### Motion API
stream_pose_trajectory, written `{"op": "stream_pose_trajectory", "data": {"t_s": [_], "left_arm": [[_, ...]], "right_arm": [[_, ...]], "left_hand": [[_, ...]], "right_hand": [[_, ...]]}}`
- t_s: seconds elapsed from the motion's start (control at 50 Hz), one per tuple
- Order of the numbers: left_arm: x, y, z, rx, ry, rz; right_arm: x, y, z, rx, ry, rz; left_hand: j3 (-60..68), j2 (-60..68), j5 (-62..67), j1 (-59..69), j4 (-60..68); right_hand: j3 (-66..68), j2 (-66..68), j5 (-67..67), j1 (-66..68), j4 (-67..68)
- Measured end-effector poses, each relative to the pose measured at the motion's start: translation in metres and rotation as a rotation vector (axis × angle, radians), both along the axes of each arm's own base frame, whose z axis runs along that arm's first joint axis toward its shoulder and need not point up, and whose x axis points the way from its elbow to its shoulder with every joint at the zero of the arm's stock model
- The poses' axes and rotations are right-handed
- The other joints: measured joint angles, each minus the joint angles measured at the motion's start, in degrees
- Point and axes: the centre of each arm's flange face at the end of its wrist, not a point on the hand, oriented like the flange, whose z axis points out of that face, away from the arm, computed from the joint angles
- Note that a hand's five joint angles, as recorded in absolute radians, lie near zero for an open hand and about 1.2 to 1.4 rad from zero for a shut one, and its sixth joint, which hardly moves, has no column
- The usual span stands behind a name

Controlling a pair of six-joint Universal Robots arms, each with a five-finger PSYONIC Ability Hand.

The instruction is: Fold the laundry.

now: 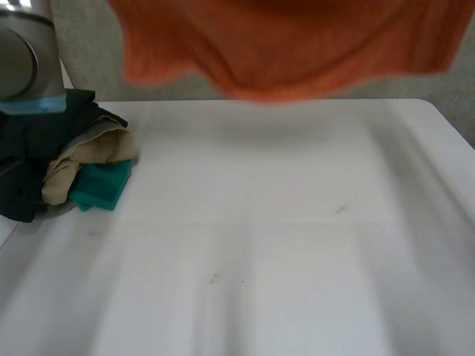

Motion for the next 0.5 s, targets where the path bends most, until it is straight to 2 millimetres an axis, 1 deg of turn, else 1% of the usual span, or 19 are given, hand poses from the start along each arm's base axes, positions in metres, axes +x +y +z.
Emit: {"op": "stream_pose_trajectory", "data": {"t_s": [0.02,0.06,0.12,0.18,0.2,0.22,0.28,0.3,0.32,0.36,0.38,0.4,0.44,0.46,0.48,0.5], "left_arm": [[0.001,-0.001,0.000,0.008,0.008,0.001],[0.002,-0.004,-0.006,0.056,0.015,0.004],[0.001,-0.009,-0.034,0.183,-0.010,0.003],[0.001,-0.010,-0.069,0.314,-0.052,-0.004],[0.000,-0.008,-0.089,0.378,-0.076,-0.010],[0.000,-0.007,-0.101,0.419,-0.092,-0.015],[-0.001,0.003,-0.149,0.562,-0.156,-0.038],[-0.001,0.008,-0.163,0.605,-0.177,-0.047],[-0.001,0.012,-0.174,0.639,-0.194,-0.055],[-0.001,0.025,-0.204,0.727,-0.238,-0.076],[0.000,0.031,-0.215,0.763,-0.256,-0.085],[0.000,0.036,-0.223,0.789,-0.270,-0.091],[0.003,0.058,-0.250,0.888,-0.325,-0.108],[0.005,0.064,-0.256,0.913,-0.341,-0.111],[0.007,0.075,-0.264,0.952,-0.367,-0.112],[0.009,0.083,-0.268,0.977,-0.385,-0.112]], "right_arm": [[0.000,0.000,0.002,-0.001,-0.007,0.004],[0.000,0.000,0.002,0.019,-0.020,0.012],[-0.001,-0.004,-0.013,0.113,-0.024,0.014],[-0.001,-0.007,-0.037,0.236,-0.010,0.011],[-0.001,-0.008,-0.051,0.301,0.001,0.011],[-0.001,-0.009,-0.059,0.341,0.010,0.012],[0.002,-0.011,-0.101,0.512,0.061,0.023],[0.003,-0.011,-0.120,0.584,0.090,0.030],[0.004,-0.010,-0.134,0.633,0.113,0.034],[0.006,-0.007,-0.168,0.756,0.178,0.045],[0.006,-0.005,-0.182,0.805,0.209,0.047],[0.006,-0.003,-0.190,0.831,0.227,0.046],[0.002,0.008,-0.227,0.963,0.331,0.036],[0.001,0.010,-0.233,0.987,0.353,0.031],[-0.004,0.017,-0.246,1.039,0.401,0.019],[-0.008,0.022,-0.254,1.074,0.434,0.008]], "left_hand": [[0.0,0.0,0.0,0.0,0.0],[0.0,0.0,0.0,0.0,0.0],[0.0,0.0,0.0,0.0,0.0],[0.0,0.0,0.0,0.0,0.0],[0.0,0.0,0.0,0.0,0.0],[0.0,0.0,0.0,0.0,0.0],[0.0,0.0,0.0,0.0,0.0],[0.0,0.0,0.0,0.0,0.0],[0.0,0.0,0.0,0.0,0.0],[0.0,0.0,0.0,0.0,0.0],[0.0,0.0,0.0,0.0,0.0],[0.0,0.0,0.0,0.0,0.0],[0.0,0.0,0.0,0.0,0.0],[0.0,0.0,0.0,0.0,0.0],[0.0,0.0,0.0,0.0,0.0],[0.0,0.0,0.0,0.0,0.0]], "right_hand": [[0.0,0.0,0.0,0.0,0.0],[0.0,0.0,0.0,0.0,0.0],[0.0,0.0,0.0,0.0,0.0],[0.0,0.0,0.0,0.0,0.0],[0.0,0.0,0.0,0.0,0.0],[0.0,0.0,0.0,0.0,0.0],[0.0,0.0,0.0,0.0,0.0],[0.0,0.0,0.0,0.0,0.0],[0.0,0.0,0.0,0.0,0.0],[0.0,0.0,0.0,0.0,0.0],[0.0,0.0,0.0,0.0,0.0],[0.0,0.0,0.0,0.0,0.0],[0.0,0.0,0.0,0.0,0.0],[0.0,0.0,0.0,0.0,0.0],[0.0,0.0,0.0,0.0,0.0],[0.0,0.0,0.0,0.0,0.0]]}}
